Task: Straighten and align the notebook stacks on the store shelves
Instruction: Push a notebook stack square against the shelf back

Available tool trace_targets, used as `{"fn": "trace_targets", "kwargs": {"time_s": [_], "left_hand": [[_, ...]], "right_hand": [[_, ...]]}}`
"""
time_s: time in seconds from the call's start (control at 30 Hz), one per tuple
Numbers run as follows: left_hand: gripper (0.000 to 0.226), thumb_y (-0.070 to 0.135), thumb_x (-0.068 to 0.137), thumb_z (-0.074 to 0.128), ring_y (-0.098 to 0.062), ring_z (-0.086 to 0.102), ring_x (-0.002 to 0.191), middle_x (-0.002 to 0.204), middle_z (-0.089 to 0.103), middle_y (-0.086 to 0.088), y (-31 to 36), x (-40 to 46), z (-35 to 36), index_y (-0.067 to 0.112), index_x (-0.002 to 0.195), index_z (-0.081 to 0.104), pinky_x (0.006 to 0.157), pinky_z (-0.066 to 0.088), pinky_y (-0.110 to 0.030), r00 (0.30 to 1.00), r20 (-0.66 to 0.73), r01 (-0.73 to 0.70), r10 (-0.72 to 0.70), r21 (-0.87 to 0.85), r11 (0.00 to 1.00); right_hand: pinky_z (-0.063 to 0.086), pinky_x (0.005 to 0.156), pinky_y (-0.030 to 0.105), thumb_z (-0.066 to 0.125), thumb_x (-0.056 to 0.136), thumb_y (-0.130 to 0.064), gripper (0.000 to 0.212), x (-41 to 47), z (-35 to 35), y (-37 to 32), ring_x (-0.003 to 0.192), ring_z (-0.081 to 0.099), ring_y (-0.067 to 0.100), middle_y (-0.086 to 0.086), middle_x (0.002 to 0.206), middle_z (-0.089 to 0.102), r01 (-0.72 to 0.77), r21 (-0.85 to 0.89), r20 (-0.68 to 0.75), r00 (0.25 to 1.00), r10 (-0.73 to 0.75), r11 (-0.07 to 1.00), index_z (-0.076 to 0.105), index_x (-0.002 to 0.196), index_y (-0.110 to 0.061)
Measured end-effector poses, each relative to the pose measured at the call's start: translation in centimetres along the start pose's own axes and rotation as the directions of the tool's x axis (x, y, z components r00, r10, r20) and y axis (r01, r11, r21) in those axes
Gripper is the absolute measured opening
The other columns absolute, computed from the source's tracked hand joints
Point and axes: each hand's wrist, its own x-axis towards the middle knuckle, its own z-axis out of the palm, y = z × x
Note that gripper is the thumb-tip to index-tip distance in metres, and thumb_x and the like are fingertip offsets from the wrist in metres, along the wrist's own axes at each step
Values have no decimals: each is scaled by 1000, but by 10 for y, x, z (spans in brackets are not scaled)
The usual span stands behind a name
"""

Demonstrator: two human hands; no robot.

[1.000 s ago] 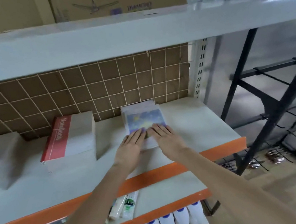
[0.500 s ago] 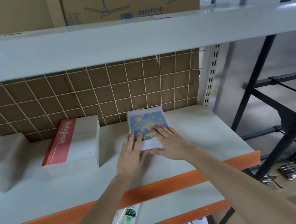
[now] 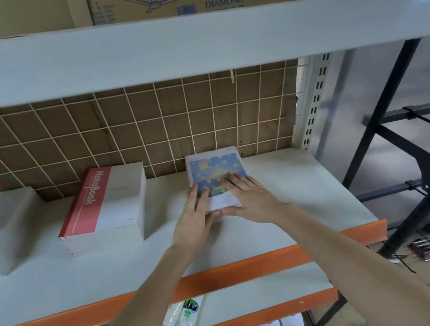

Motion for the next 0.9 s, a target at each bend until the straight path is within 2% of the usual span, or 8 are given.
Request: {"fn": "trace_targets", "kwargs": {"time_s": [0.1, 0.27, 0.37, 0.5, 0.63, 0.77, 0.83, 0.9], "left_hand": [[66, 33, 97, 45, -21, 7, 146, 158, 1, -7, 1, -2, -6, 14, 150, 11, 113, 15, -26, 1000, 29, 2, 0, -74, 997], [73, 40, 95, 46, -27, 28, 140, 159, 4, -2, -12, -12, -22, 26, 150, 1, 109, 28, -35, 992, 76, 115, -102, -200, 973], [67, 40, 95, 48, -25, 36, 136, 157, 15, 2, -18, -15, -27, 26, 150, 13, 107, 30, -30, 992, 65, 114, -104, -182, 977], [57, 28, 95, 52, -18, 39, 134, 152, 30, 0, -14, -19, -23, 17, 146, 31, 107, 26, -21, 995, 5, 96, -97, -248, 964], [55, 21, 95, 53, -19, 41, 132, 149, 34, -3, -9, -20, -16, 14, 145, 32, 110, 29, -26, 994, -43, 89, -104, -273, 958], [56, 15, 96, 52, -14, 51, 120, 143, 45, -6, -8, -20, -11, 18, 147, 29, 101, 33, -21, 988, -35, 130, -150, -334, 933], [62, 15, 96, 52, -12, 50, 119, 146, 41, -6, -8, -21, -13, 21, 149, 21, 104, 33, -24, 990, 23, 137, -137, -316, 939], [75, 19, 93, 56, -20, 41, 131, 155, 22, -6, -9, -25, -15, 22, 150, 7, 110, 31, -33, 989, 113, 122, -99, -220, 968]], "right_hand": [[-1, 116, 29, 45, 92, -56, 75, -3, -6, 0, 146, 5, 16, 2, 159, 10, 0, 81, 6, 1000, 0, 997, 16, 151, -20], [-9, 114, 25, 55, 91, -46, 75, -26, -4, 12, 146, -7, 11, -2, 160, -2, -113, 297, -33, 991, 129, 948, 16, 151, -26], [-2, 116, 27, 52, 94, -42, 68, -37, 2, 20, 146, 3, 9, -1, 159, 10, -195, 357, -23, 976, 218, 914, 19, 151, -26], [4, 115, 24, 50, 97, -31, 60, -41, 2, 23, 143, 20, 7, -4, 154, 29, -190, 473, -27, 973, 230, 860, 23, 149, -21], [1, 113, 20, 50, 98, -28, 58, -41, 2, 23, 142, 24, 8, -4, 153, 32, -209, 521, -5, 969, 247, 828, 24, 149, -22], [0, 114, 20, 49, 98, -28, 58, -41, 2, 22, 140, 27, 9, -4, 152, 33, -212, 554, -2, 967, 256, 805, 23, 149, -23], [0, 115, 24, 50, 98, -28, 60, -41, 1, 21, 142, 23, 10, -3, 154, 30, -205, 542, -11, 968, 251, 815, 21, 150, -23], [-3, 117, 30, 54, 94, -35, 71, -42, 0, 19, 146, 10, 12, -1, 158, 17, -228, 451, 14, 968, 249, 863, 13, 151, -24]]}}
